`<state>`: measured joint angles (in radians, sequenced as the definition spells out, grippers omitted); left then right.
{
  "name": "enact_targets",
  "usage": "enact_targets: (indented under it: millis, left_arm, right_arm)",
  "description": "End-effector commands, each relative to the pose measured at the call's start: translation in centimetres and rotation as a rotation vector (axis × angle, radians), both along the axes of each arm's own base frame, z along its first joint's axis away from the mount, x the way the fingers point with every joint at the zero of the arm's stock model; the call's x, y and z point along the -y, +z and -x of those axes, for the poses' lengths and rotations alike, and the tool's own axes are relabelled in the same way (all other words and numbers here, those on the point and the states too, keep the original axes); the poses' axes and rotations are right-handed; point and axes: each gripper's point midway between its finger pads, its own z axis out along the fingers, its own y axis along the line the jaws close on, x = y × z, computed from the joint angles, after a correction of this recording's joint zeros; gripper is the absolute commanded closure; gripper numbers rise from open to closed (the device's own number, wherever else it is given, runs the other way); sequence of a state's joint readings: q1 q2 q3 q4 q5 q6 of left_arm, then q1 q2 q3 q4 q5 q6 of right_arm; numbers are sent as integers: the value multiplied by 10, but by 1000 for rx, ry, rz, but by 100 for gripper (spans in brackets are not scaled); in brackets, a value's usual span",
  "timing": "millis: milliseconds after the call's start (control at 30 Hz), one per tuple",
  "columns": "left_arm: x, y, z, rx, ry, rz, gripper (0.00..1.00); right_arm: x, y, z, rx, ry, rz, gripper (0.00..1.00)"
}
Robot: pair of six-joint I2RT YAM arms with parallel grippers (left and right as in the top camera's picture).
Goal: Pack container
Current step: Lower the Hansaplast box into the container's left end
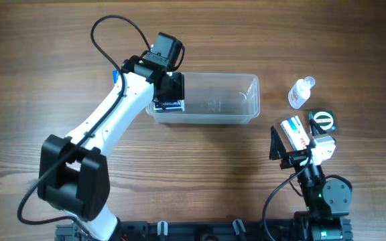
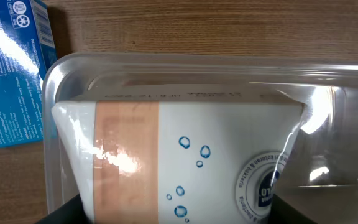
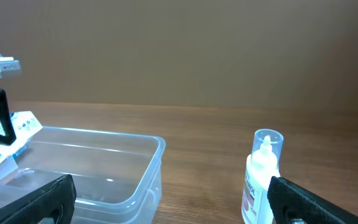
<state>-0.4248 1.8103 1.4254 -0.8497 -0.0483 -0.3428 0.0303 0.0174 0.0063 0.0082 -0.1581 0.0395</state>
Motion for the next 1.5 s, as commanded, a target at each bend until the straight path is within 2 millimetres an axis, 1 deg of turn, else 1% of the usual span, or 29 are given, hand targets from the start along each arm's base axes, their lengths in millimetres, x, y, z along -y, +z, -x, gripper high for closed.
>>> enact_targets:
  millis: [0,933,1200,1300,1467]
  left_arm:
    - [0,-5,0,-6,11,-13,37]
    - [-4,-8,9,-45,4,-33,37]
    - [-4,-8,9,-43,4,-33,37]
    - [-4,-10,8,-45,4,-33,38]
    - [-4,-21,4,-55,7,-47,37]
  right_arm:
    - [-5,3,2,14,29,-6,0]
    - [-5,3,2,14,29,-6,0]
    - [-5,3,2,14,29,-6,0]
    - [-5,3,2,14,29,-6,0]
    - [-5,3,2,14,29,-6,0]
